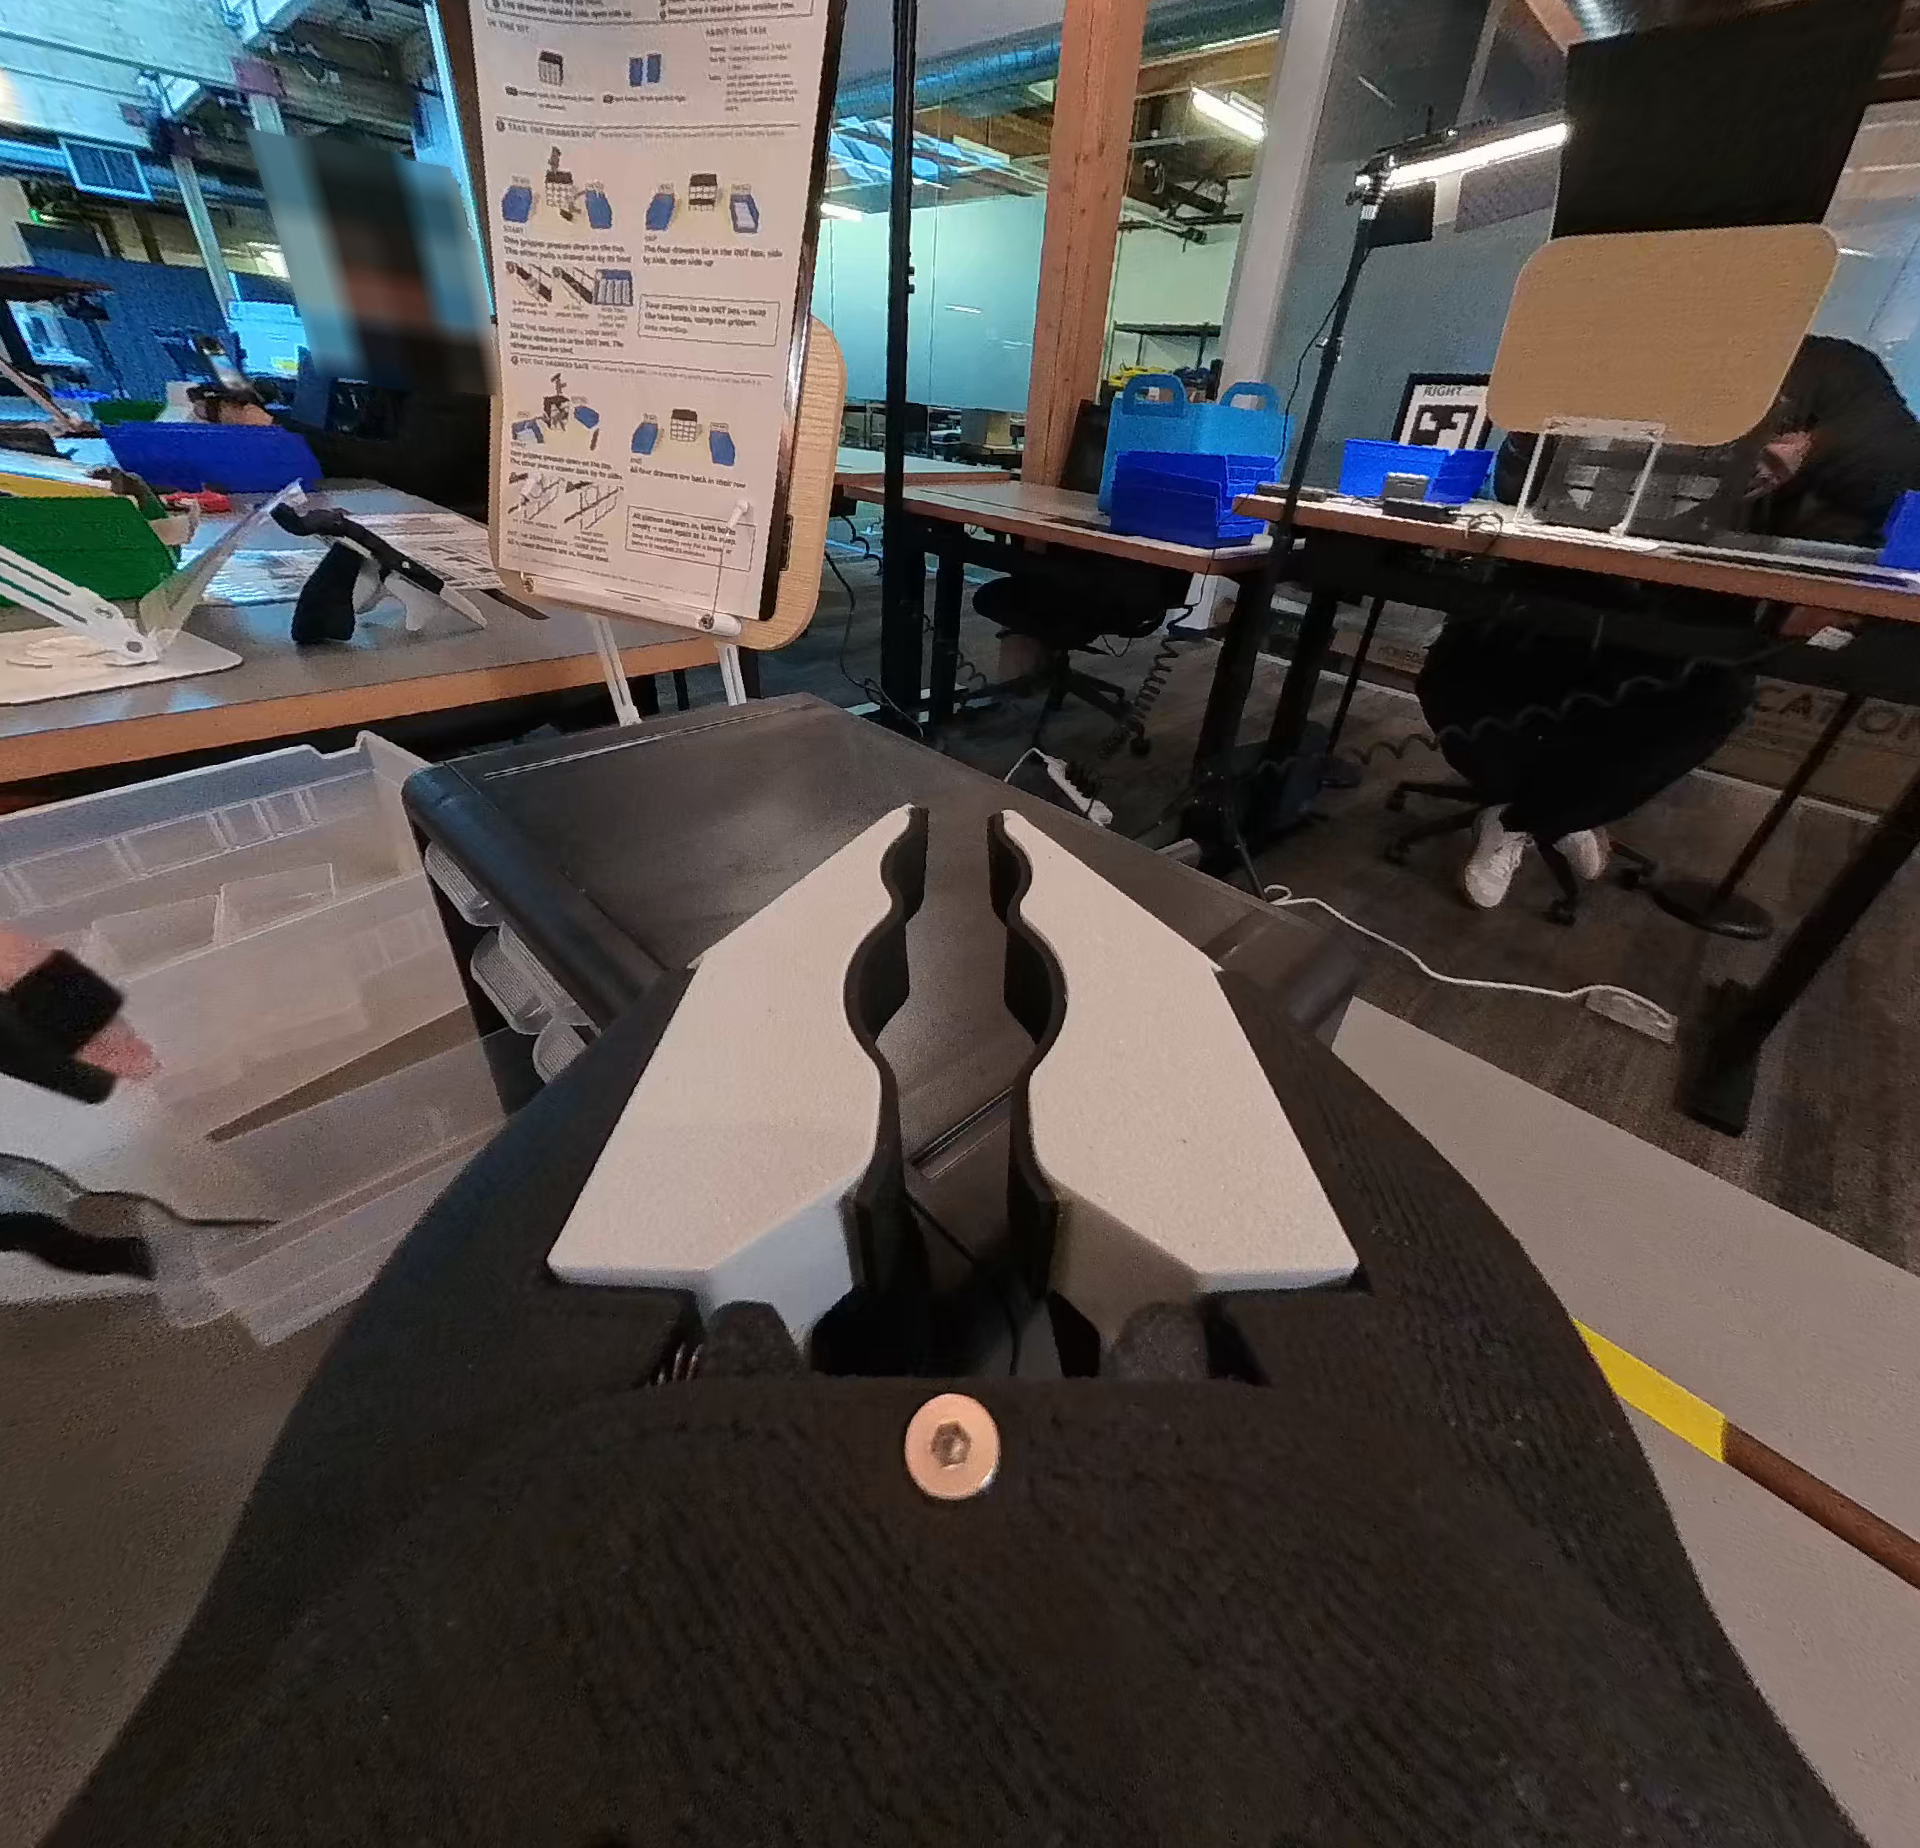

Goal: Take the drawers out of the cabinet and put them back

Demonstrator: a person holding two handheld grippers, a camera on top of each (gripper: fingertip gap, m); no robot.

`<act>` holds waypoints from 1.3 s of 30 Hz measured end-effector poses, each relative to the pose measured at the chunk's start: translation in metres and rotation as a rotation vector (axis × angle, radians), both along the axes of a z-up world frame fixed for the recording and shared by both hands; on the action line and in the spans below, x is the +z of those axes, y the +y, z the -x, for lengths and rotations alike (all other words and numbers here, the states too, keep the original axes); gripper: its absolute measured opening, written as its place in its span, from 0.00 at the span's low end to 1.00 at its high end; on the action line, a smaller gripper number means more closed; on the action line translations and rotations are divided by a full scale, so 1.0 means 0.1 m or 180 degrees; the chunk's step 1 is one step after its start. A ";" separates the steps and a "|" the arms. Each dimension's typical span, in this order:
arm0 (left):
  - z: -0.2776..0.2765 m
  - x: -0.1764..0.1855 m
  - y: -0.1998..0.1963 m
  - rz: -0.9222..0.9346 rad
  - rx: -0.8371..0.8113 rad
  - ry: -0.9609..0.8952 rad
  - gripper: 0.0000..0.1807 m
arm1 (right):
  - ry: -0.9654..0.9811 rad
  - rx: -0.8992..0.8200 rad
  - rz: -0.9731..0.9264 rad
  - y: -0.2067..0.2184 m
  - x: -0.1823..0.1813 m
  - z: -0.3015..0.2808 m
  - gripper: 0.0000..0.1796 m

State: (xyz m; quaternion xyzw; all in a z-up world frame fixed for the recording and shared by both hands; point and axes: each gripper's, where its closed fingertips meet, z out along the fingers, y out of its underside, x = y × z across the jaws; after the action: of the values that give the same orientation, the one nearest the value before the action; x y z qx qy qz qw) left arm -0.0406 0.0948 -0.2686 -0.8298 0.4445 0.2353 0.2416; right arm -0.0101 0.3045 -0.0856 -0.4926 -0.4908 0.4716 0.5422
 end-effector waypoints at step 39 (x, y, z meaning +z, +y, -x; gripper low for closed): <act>0.44 0.06 0.75 -0.1841 0.0465 0.0330 0.16 | 0.0121 0.0111 0.0309 0.05 0.00 -0.02 0.10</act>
State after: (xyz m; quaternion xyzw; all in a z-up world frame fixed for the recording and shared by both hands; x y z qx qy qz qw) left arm -0.0847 0.1695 -0.2624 -0.7432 0.3100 0.4110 0.4273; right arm -0.0082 0.3097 -0.0855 -0.5007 -0.4654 0.5135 0.5186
